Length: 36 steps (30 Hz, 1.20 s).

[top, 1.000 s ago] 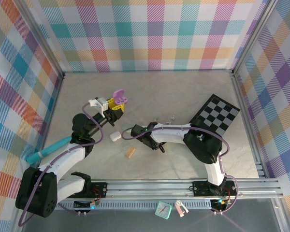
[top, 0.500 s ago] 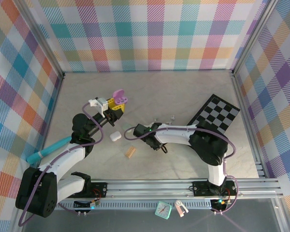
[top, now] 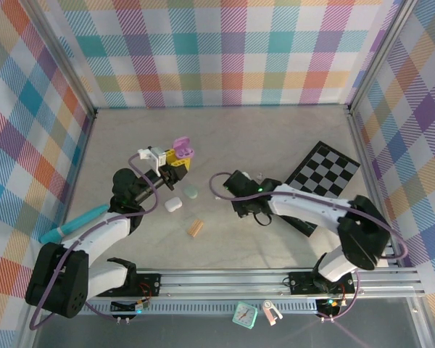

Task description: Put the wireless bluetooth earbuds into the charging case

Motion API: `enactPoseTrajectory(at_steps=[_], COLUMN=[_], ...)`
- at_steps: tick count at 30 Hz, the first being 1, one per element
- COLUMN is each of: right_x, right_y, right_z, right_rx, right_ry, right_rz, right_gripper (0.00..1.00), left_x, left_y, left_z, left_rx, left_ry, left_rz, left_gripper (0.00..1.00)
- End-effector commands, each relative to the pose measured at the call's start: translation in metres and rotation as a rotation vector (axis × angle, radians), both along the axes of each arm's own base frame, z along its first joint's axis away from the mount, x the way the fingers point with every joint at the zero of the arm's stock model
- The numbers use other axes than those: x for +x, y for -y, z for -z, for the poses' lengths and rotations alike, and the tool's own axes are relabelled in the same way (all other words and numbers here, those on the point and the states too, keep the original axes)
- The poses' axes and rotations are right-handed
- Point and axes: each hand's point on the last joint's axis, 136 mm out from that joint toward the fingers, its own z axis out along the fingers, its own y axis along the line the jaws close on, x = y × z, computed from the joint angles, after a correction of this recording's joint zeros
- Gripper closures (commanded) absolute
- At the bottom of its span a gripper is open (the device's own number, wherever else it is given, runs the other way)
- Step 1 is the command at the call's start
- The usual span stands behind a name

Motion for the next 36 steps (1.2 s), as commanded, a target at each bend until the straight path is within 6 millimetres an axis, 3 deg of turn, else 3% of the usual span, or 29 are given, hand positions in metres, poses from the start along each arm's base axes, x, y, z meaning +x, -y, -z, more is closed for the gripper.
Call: enactPoseTrajectory(at_steps=[1, 14, 25, 29, 36], right_x=[-0.003, -0.001, 0.002, 0.009, 0.021], right_y=[-0.013, -0.035, -0.062, -0.07, -0.076], right_z=[-0.022, -0.115, -0.184, -0.198, -0.2], right_rx=[0.204, 0.669, 0.914, 0.942, 0.92], right_ry=[-0.036, -0.049, -0.031, -0.01, -0.006], right_rz=[0.016, -0.055, -0.173, -0.2, -0.214], right_gripper=[0.77, 0.76, 0.76, 0.76, 0.76], left_x=[-0.006, -0.026, -0.038, -0.042, -0.044], left_y=[0.013, 0.059, 0.09, 0.101, 0.111], left_z=[-0.017, -0.002, 0.004, 0.011, 0.008], left_rx=[0.027, 0.056, 0.028, 0.049, 0.055], left_ry=[0.104, 0.141, 0.156, 0.156, 0.17], left_rz=[0.042, 0.18, 0.279, 0.298, 0.315], left_gripper=[0.72, 0.72, 0.73, 0.73, 0.73])
